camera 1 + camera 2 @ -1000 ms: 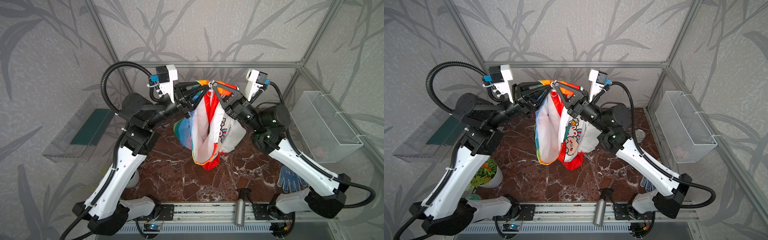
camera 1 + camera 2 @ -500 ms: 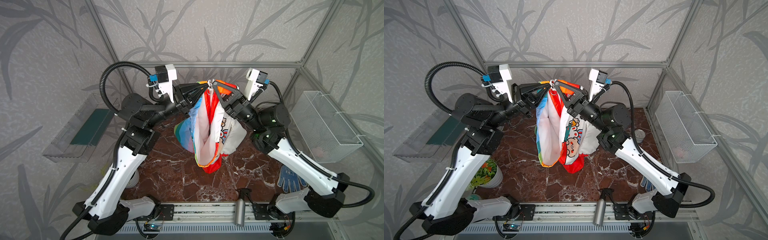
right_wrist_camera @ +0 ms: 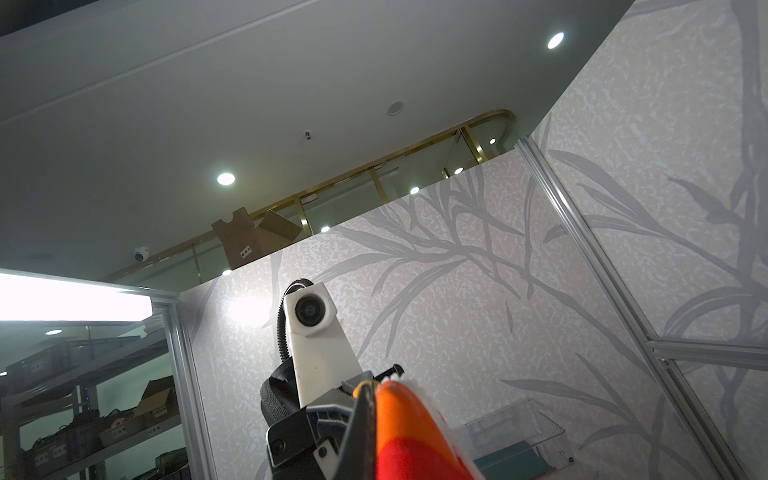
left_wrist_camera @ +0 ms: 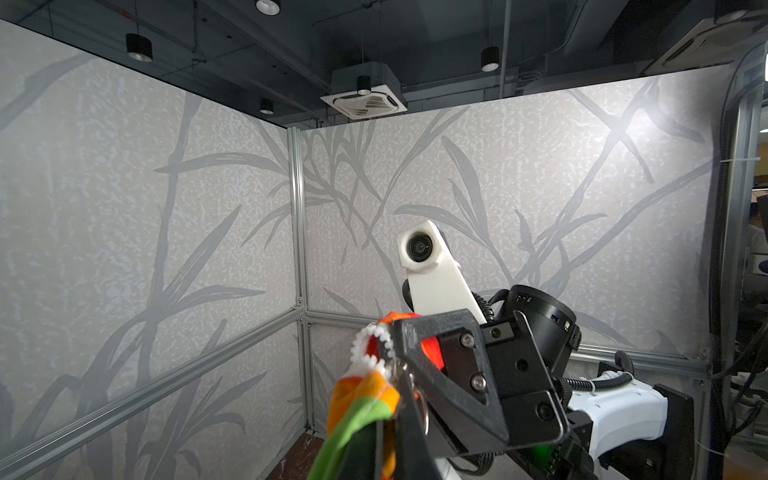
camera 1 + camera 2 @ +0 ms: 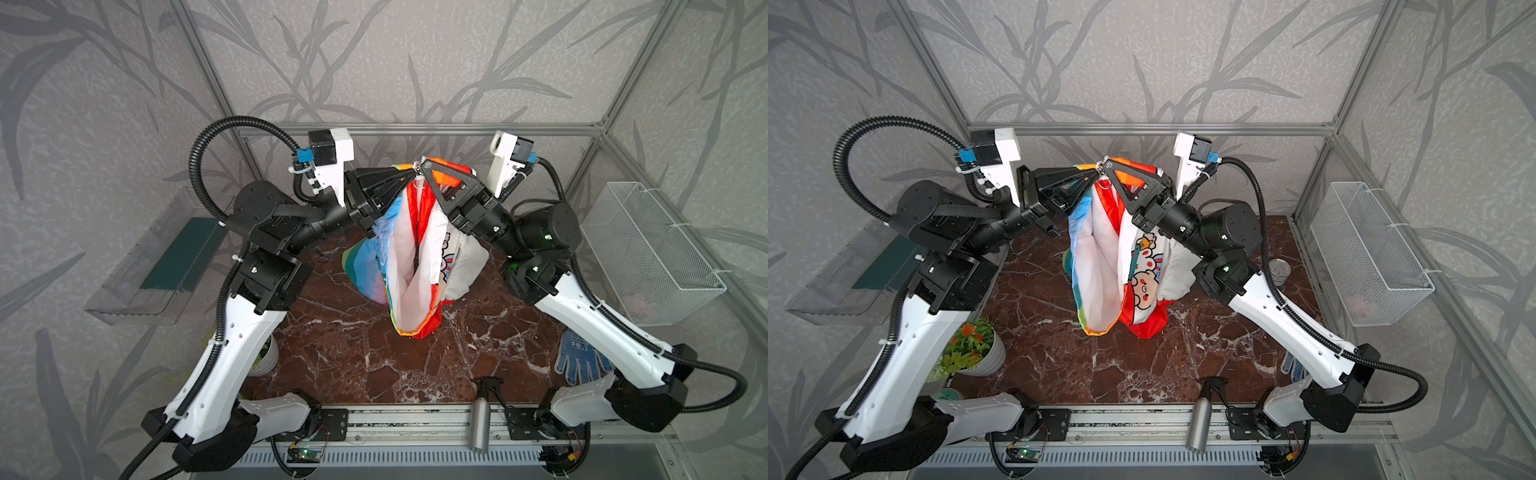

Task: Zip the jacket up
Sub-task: 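Lower the held jacket toward the table with both grippers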

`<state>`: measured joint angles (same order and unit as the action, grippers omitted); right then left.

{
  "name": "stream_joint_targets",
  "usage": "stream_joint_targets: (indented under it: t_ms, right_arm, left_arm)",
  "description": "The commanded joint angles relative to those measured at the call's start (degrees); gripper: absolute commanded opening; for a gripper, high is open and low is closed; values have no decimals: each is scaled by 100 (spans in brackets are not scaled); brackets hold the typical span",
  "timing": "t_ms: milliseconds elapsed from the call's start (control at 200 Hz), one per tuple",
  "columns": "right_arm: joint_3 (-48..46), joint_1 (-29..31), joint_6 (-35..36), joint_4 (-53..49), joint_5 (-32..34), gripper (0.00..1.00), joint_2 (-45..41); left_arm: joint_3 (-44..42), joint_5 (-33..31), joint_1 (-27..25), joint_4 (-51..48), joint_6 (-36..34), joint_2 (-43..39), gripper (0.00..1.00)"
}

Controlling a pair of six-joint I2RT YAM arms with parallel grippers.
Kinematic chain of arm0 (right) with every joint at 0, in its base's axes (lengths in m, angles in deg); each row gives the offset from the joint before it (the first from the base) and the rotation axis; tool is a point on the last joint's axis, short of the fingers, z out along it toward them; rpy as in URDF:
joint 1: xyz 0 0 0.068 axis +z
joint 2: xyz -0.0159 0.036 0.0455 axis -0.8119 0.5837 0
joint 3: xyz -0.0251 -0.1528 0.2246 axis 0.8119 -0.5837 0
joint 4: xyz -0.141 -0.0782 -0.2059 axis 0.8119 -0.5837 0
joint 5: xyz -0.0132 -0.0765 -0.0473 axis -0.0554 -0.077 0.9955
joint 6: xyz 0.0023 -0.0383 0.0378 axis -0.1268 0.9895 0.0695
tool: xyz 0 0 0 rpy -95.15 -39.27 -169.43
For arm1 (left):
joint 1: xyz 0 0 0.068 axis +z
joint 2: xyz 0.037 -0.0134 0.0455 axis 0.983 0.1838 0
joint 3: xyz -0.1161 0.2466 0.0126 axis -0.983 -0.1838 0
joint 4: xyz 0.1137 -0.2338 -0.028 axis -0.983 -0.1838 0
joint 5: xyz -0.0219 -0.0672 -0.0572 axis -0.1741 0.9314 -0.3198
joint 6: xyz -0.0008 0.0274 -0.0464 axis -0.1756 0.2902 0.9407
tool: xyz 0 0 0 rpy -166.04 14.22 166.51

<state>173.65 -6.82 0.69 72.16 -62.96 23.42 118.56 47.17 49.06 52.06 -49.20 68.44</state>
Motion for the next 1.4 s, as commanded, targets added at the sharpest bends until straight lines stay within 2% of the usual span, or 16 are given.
stream_joint_targets:
  t_ms: [0,75,205,370,485,565,635,705,785,855,950,965,1025,1095,1170,1395]
  right_arm:
    - [23,-24,66,481,99,0,-39]
    - [-448,-111,62,533,259,0,-128]
    - [-1405,-481,-333,1316,470,0,-151]
    - [-2203,-968,-1014,2019,478,0,117]
    - [-2794,-1138,-1315,2361,559,0,266]
    - [-3172,-1192,-1478,2550,622,3,322]
    - [-3454,-1211,-1631,2685,744,10,367]
    - [-3656,-1213,-1769,2840,783,11,447]
    - [-3892,-1217,-1882,3060,845,22,539]
    - [-4165,-1214,-2063,3336,1019,35,627]
    - [-4489,-1213,-2277,3634,1145,43,699]
    - [-4530,-1212,-2296,3653,1138,51,705]
    - [-4674,-1205,-2360,3661,1132,73,680]
    - [-4824,-1165,-2373,3526,1187,88,565]
    - [-4988,-1103,-2331,3175,1275,91,325]
    - [-5437,-982,-2375,872,1648,92,-977]
  left_arm:
    - [129,398,-19,-382,-122,97,0]
    - [-106,272,9,-546,-234,98,0]
    - [-817,239,219,-340,-118,212,0]
    - [-1816,565,635,545,590,628,0]
    - [-2437,640,695,1049,893,841,0]
    - [-2738,645,688,1241,1041,951,0]
    - [-2913,678,697,1388,1176,1035,0]
    - [-3101,713,711,1632,1365,1119,0]
    - [-3278,740,709,1840,1512,1217,0]
    - [-3425,780,710,1997,1609,1295,0]
    - [-3596,840,711,2204,1748,1380,0]
    - [-3619,838,714,2232,1760,1388,0]
    - [-3682,842,718,2312,1827,1390,0]
    - [-3709,829,706,2315,1840,1366,0]
    - [-3701,814,715,2298,1842,1347,0]
    - [-3805,796,706,2394,1899,1300,0]
